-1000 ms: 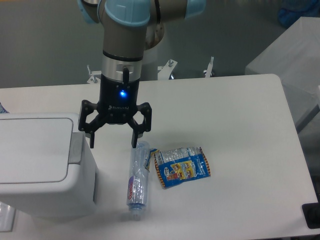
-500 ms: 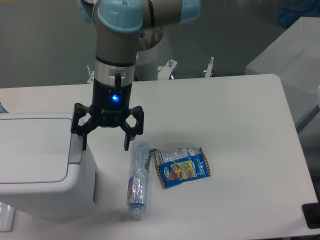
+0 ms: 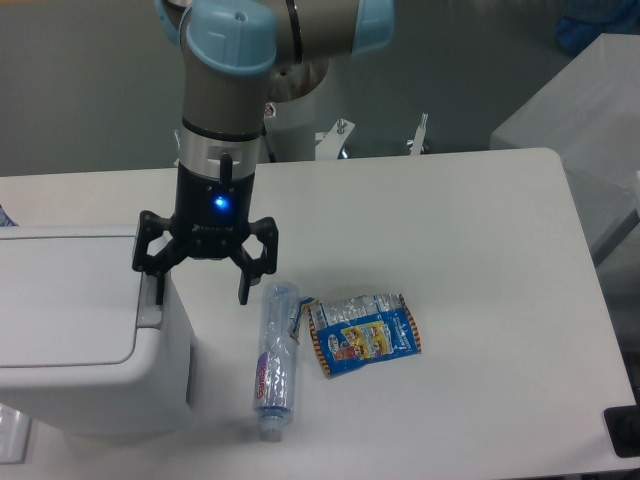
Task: Open the trash can
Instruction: 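Press the lid edge with the gripper to swing the lid open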
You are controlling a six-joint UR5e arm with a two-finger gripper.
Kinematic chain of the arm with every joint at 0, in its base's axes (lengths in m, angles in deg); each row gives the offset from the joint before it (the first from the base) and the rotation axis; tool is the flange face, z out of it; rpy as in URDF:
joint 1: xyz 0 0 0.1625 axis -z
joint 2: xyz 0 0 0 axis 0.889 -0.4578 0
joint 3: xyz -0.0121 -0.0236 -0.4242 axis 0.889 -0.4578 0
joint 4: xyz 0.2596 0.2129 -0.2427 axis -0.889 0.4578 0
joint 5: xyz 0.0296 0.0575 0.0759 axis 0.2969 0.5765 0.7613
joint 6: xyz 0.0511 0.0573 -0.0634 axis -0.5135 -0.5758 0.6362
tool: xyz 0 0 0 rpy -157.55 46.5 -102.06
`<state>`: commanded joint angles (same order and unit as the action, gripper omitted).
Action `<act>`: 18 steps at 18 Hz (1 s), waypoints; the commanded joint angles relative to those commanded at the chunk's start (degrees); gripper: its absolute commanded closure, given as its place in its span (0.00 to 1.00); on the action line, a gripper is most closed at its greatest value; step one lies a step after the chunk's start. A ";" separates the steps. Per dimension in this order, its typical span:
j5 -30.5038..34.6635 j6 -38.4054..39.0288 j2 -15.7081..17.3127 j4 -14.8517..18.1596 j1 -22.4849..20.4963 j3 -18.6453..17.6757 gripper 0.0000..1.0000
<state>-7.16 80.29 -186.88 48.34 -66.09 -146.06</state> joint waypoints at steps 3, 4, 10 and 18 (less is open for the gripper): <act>0.00 0.00 0.00 0.00 0.00 0.00 0.00; 0.00 0.00 -0.09 0.00 0.00 0.00 0.00; 0.00 0.17 -0.26 0.00 0.00 0.18 0.00; 0.44 -0.88 -0.88 -2.10 -0.09 4.03 0.00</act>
<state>-6.72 79.41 -187.75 46.24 -66.18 -142.03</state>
